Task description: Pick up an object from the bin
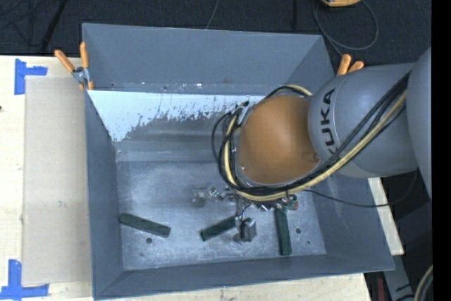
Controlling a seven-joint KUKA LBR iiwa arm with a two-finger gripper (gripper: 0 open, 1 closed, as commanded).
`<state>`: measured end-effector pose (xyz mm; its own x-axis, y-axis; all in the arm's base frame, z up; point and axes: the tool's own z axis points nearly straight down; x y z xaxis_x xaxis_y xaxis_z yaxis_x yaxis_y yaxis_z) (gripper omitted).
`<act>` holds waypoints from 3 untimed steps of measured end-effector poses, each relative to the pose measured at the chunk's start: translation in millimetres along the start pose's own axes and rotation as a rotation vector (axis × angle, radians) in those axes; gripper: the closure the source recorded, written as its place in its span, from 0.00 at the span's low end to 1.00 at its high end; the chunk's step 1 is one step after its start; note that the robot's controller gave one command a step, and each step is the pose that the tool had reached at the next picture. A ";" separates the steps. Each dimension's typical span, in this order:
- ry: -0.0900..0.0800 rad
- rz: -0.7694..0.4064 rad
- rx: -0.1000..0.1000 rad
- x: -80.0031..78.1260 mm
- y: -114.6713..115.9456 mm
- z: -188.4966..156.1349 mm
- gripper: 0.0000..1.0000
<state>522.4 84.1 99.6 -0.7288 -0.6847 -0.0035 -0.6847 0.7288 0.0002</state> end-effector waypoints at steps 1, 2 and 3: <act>0.006 -0.278 -0.003 10.7 -4.4 31.1 0.00; 0.004 -0.273 -0.003 10.6 -3.8 31.7 0.00; 0.003 -0.271 -0.002 10.3 -4.0 31.3 1.00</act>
Offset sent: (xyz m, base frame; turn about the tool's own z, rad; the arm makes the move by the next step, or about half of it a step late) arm -0.0037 -0.0107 -0.0296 -0.2794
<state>517.7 74.2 68.3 -0.5188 -0.8549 -0.0004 -0.8549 0.5188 0.0020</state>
